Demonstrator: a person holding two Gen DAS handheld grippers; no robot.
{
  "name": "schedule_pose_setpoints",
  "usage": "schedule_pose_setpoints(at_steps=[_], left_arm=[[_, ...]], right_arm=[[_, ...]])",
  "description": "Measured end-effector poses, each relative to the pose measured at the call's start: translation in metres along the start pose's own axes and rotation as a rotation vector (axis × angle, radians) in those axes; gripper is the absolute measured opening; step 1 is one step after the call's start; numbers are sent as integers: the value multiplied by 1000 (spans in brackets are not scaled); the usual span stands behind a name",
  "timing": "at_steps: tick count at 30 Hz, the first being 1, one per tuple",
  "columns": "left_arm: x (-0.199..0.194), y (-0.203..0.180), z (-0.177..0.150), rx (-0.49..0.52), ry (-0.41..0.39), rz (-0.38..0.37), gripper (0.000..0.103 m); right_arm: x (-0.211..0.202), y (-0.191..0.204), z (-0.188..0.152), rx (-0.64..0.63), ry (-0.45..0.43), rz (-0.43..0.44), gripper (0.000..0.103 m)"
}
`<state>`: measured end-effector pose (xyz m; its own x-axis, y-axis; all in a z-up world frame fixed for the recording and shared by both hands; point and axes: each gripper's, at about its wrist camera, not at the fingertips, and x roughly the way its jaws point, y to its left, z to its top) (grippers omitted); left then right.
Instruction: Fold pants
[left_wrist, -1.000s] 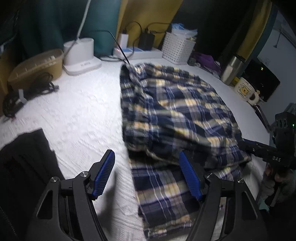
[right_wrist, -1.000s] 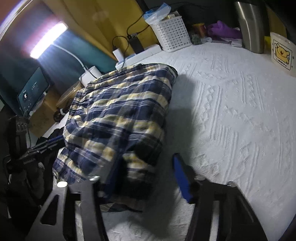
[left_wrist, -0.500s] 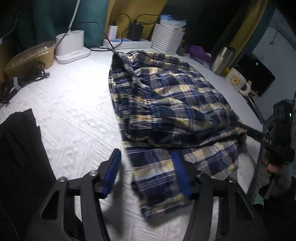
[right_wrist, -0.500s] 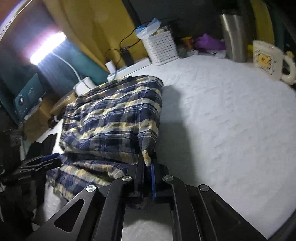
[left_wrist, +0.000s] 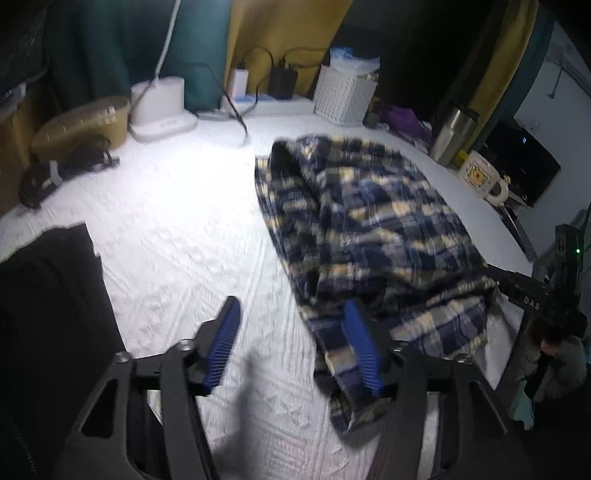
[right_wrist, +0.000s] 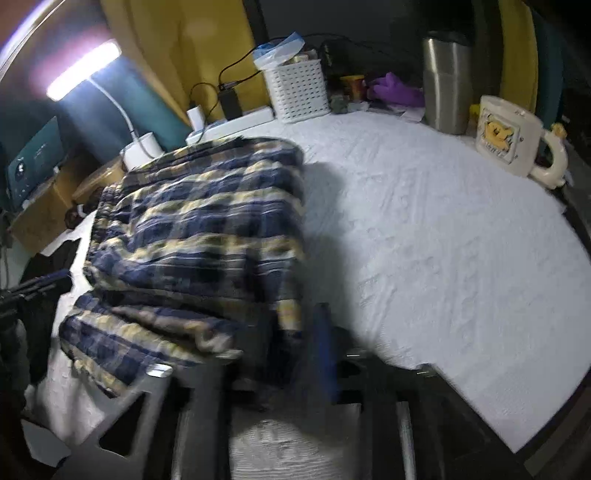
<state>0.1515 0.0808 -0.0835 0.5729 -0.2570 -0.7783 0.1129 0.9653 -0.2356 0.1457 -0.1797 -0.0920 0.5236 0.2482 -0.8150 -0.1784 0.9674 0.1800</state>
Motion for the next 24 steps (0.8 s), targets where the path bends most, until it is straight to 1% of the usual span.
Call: schedule_pose_setpoints(at_steps=[1, 3, 6, 8, 11, 13, 14, 15, 19, 24], left_arm=[[0, -3, 3, 7, -14, 6, 66], [2, -7, 8, 19, -18, 19, 66], [11, -13, 15, 34, -12, 45, 67], [15, -17, 21, 37, -11, 48, 67], [18, -20, 31, 43, -33, 55, 67], [19, -19, 39, 38, -45, 68, 76], [20, -18, 42, 32, -50, 69, 83], [20, -17, 45, 27, -55, 69, 84], [28, -10, 58, 20, -54, 83, 84], [46, 4, 67, -20, -19, 77, 84]], right_arm=[[-3, -4, 2, 7, -14, 9, 97], [-7, -10, 8, 12, -27, 27, 98], [-7, -18, 14, 18, -31, 14, 98], [-5, -23, 19, 29, -34, 16, 98], [0, -29, 26, 39, -35, 23, 98], [3, -32, 31, 45, -35, 30, 98], [5, -33, 34, 49, -37, 35, 98], [6, -34, 38, 52, -41, 42, 98], [12, -34, 51, 50, -51, 56, 98], [22, -32, 64, 39, -51, 75, 98]])
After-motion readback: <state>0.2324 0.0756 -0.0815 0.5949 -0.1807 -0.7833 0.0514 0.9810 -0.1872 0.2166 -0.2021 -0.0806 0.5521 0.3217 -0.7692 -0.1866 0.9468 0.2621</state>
